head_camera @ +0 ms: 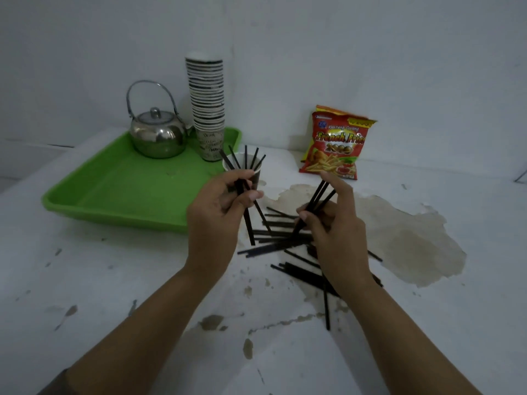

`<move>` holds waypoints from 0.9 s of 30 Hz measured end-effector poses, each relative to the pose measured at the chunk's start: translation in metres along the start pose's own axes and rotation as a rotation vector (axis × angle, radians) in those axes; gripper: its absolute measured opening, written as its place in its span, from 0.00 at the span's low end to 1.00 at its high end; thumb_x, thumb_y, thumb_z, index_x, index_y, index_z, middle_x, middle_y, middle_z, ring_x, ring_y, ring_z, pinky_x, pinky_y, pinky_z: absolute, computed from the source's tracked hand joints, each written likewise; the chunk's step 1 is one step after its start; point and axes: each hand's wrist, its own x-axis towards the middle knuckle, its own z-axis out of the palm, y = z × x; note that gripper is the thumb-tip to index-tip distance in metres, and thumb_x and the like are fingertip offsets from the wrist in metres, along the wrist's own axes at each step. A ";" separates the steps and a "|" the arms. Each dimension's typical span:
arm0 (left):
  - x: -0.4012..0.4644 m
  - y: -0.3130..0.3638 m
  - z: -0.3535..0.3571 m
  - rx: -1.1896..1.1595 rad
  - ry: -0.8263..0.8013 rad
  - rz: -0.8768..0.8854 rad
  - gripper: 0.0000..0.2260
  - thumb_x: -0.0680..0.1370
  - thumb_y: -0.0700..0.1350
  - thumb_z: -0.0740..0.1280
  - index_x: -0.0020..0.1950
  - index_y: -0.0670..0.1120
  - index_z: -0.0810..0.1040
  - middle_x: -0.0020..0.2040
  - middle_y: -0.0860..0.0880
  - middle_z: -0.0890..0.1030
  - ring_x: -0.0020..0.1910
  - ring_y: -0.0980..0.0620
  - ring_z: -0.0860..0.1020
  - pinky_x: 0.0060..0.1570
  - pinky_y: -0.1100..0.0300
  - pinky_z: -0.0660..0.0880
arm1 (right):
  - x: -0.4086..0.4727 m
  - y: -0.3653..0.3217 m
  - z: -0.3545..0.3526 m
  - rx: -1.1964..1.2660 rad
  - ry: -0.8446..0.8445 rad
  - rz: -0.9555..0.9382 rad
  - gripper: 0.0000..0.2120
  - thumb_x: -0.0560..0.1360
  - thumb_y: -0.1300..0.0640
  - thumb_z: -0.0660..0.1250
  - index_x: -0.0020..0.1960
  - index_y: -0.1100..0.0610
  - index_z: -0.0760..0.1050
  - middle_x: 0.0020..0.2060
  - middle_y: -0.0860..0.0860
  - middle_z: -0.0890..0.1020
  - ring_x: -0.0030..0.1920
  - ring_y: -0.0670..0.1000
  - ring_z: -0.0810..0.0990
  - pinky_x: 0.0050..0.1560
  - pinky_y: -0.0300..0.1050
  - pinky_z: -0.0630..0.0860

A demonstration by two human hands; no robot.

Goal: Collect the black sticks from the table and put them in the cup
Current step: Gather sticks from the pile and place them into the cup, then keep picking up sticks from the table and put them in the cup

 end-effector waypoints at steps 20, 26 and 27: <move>0.110 -0.037 0.006 0.360 0.148 0.126 0.10 0.73 0.35 0.68 0.52 0.46 0.76 0.48 0.52 0.76 0.49 0.53 0.77 0.52 0.52 0.77 | 0.106 -0.023 0.094 -0.228 0.150 -0.084 0.28 0.74 0.61 0.65 0.69 0.49 0.57 0.37 0.55 0.83 0.33 0.55 0.79 0.35 0.49 0.77; 0.102 -0.045 0.001 0.510 -0.058 0.108 0.07 0.74 0.36 0.67 0.50 0.43 0.80 0.53 0.48 0.79 0.55 0.50 0.76 0.57 0.56 0.72 | 0.103 -0.014 0.093 -0.239 0.006 -0.105 0.21 0.76 0.59 0.62 0.68 0.55 0.65 0.60 0.56 0.78 0.67 0.56 0.68 0.65 0.56 0.66; 0.101 -0.046 0.000 0.530 -0.071 0.100 0.08 0.76 0.36 0.66 0.53 0.42 0.80 0.58 0.46 0.79 0.60 0.49 0.74 0.61 0.56 0.70 | 0.102 -0.012 0.091 -0.257 -0.007 -0.098 0.19 0.77 0.57 0.60 0.68 0.54 0.66 0.64 0.54 0.75 0.71 0.55 0.63 0.68 0.55 0.62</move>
